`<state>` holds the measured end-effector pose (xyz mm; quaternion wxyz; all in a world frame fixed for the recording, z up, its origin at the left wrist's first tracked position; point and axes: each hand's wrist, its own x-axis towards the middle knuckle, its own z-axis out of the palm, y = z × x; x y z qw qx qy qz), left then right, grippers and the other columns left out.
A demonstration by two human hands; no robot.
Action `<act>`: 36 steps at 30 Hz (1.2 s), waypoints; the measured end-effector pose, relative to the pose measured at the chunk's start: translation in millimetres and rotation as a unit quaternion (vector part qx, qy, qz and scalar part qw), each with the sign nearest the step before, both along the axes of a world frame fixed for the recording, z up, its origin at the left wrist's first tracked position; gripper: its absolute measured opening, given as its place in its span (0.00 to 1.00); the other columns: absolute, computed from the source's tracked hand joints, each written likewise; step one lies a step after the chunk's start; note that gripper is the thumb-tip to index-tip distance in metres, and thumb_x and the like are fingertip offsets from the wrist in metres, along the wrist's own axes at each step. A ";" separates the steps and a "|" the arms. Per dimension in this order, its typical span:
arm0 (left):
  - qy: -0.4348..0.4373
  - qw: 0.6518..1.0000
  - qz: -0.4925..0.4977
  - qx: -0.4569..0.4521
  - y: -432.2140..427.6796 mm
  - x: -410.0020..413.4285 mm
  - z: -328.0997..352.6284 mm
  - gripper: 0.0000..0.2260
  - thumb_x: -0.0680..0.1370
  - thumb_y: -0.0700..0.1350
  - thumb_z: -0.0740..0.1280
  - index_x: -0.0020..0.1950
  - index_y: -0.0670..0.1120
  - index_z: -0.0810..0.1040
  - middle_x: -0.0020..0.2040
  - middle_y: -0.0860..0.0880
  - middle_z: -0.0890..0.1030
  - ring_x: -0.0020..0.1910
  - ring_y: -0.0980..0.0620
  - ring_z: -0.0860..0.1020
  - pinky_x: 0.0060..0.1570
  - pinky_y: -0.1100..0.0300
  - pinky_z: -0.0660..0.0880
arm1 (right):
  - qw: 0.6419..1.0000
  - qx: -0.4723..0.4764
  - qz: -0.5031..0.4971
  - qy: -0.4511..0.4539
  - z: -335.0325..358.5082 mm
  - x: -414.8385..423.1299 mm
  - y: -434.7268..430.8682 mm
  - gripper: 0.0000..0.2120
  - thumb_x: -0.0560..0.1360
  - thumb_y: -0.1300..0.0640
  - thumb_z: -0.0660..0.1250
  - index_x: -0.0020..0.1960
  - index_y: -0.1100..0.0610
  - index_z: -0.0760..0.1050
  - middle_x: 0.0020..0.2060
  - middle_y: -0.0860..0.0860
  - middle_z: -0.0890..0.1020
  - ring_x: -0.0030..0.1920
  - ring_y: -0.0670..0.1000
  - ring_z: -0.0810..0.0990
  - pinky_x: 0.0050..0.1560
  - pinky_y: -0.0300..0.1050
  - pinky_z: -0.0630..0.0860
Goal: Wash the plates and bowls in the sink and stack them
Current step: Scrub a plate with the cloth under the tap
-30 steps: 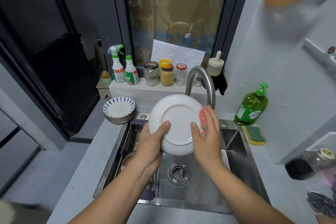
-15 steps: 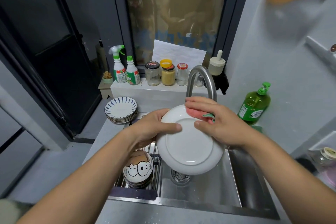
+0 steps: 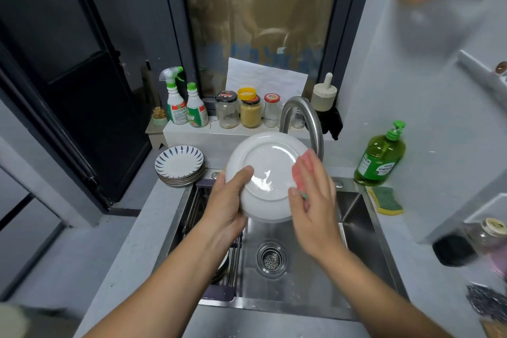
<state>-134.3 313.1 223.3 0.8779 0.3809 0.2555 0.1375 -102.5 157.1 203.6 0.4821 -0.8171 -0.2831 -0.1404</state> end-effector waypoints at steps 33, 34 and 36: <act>-0.049 0.999 -0.008 -0.023 -4.8 0.5 -8.7 0.21 0.79 0.38 0.70 0.71 0.37 0.73 0.61 0.35 0.83 0.62 0.36 0.81 0.58 0.42 0.81 | 0.916 -0.367 0.074 -0.145 40.6 8.2 7.1 0.31 0.82 0.43 0.43 0.82 0.53 0.53 0.81 0.50 0.52 0.81 0.53 0.44 0.79 0.60 0.44; -0.049 0.998 -0.003 -0.029 -1.9 2.9 -8.1 0.21 0.79 0.39 0.70 0.71 0.37 0.73 0.61 0.34 0.82 0.62 0.35 0.81 0.58 0.41 0.81 | 0.912 -0.358 0.100 -0.171 35.6 3.0 5.9 0.29 0.83 0.45 0.45 0.81 0.54 0.56 0.81 0.51 0.56 0.81 0.53 0.47 0.79 0.60 0.46; -0.050 0.998 -0.006 -0.043 0.2 4.3 -5.7 0.19 0.80 0.40 0.69 0.71 0.37 0.74 0.61 0.33 0.82 0.62 0.35 0.81 0.59 0.40 0.80 | 0.916 -0.330 0.124 -0.190 24.7 -0.6 -5.0 0.26 0.84 0.49 0.47 0.80 0.54 0.59 0.80 0.51 0.60 0.81 0.53 0.50 0.80 0.59 0.47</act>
